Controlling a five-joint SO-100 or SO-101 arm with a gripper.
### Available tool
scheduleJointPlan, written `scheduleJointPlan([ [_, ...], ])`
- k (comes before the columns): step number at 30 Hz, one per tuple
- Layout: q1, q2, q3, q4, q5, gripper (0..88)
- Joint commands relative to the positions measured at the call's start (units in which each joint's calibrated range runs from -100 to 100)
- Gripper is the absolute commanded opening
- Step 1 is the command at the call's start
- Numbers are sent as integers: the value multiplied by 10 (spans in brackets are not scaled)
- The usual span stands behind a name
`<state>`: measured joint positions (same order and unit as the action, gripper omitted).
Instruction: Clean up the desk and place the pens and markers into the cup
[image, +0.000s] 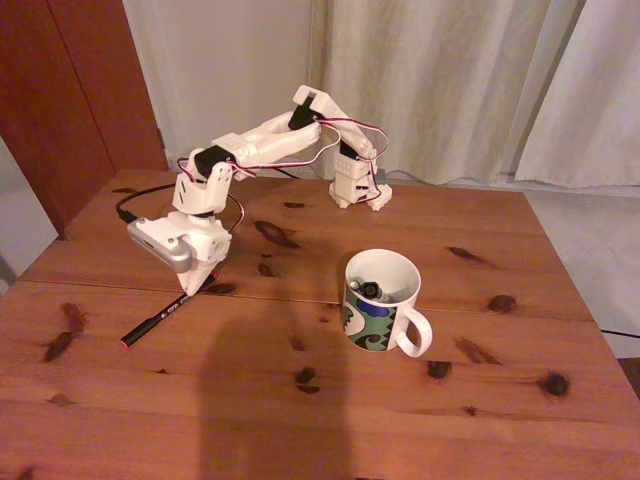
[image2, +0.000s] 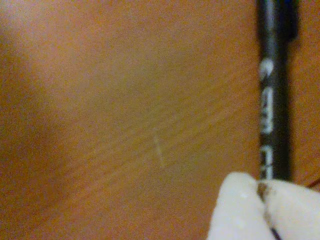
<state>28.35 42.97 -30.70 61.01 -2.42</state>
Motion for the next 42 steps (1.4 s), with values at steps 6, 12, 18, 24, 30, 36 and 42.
scheduleJointPlan([
  [6,1,-13,8,-6,12,8],
  [12,2,-13,5,-7,11,8],
  [18,2,-13,7,-7,7,8],
  [24,3,-13,6,-7,2,12],
  [30,9,-13,7,-7,-11,9],
  [36,14,-13,7,-7,-12,8],
  [42,20,-12,7,-7,-11,15],
])
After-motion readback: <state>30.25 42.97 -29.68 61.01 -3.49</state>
